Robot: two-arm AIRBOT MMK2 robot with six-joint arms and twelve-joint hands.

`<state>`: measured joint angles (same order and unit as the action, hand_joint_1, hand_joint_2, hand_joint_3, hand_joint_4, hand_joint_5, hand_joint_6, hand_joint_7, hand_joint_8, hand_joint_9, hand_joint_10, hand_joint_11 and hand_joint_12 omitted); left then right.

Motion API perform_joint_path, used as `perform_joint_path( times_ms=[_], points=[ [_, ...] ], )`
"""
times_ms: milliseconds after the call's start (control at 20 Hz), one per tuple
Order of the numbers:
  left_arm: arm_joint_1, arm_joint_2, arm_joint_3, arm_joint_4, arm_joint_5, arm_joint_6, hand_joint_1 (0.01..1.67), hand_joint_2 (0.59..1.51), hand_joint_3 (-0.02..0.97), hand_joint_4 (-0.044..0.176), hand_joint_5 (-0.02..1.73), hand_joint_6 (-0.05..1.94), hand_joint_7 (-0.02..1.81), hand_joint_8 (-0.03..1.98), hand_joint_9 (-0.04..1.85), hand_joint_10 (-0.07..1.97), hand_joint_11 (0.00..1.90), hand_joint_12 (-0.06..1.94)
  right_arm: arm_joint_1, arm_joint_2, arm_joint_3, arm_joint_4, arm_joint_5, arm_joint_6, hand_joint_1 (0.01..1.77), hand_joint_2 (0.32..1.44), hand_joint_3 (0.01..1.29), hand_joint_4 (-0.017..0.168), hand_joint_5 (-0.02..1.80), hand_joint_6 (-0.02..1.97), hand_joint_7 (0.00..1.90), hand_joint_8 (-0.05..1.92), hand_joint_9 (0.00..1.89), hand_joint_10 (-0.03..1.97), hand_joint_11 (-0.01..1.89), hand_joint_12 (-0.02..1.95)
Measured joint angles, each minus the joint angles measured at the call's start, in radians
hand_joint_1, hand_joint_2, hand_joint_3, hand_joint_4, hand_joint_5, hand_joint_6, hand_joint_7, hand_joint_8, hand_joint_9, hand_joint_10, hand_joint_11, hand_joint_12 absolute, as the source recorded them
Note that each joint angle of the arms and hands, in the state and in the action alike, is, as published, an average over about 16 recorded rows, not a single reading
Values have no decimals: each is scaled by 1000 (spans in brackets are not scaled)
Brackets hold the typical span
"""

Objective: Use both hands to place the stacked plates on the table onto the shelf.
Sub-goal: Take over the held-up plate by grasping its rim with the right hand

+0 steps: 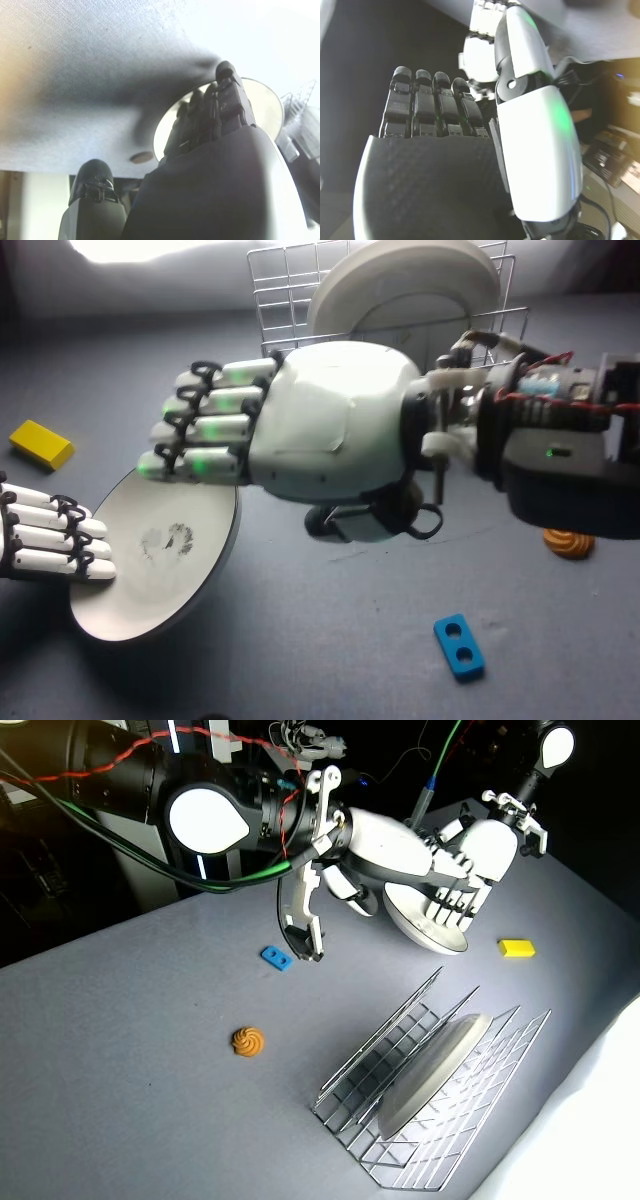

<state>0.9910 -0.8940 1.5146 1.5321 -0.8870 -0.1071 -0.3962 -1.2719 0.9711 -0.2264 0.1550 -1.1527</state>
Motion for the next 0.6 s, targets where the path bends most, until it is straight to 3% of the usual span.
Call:
perform_joint_path(
  times_ms=[200, 600],
  points=[
    [4, 0, 1, -3, 0, 0, 21, 1103, 14, -6, 4, -28, -7, -11, -17, -40, 50, 40, -39, -64, 44, 4, 1, -22, 1211, 1084, 14, 2, 11, 39, 12, 16, 12, 17, 12, 3],
    [9, -3, 5, -6, -2, 1, 21, 1109, 14, -6, 0, -29, -7, -11, -18, -40, 48, 40, -82, -229, 200, 12, 22, -50, 1240, 1093, 14, 2, 23, 39, 11, 16, 12, 17, 14, 5]
  ],
)
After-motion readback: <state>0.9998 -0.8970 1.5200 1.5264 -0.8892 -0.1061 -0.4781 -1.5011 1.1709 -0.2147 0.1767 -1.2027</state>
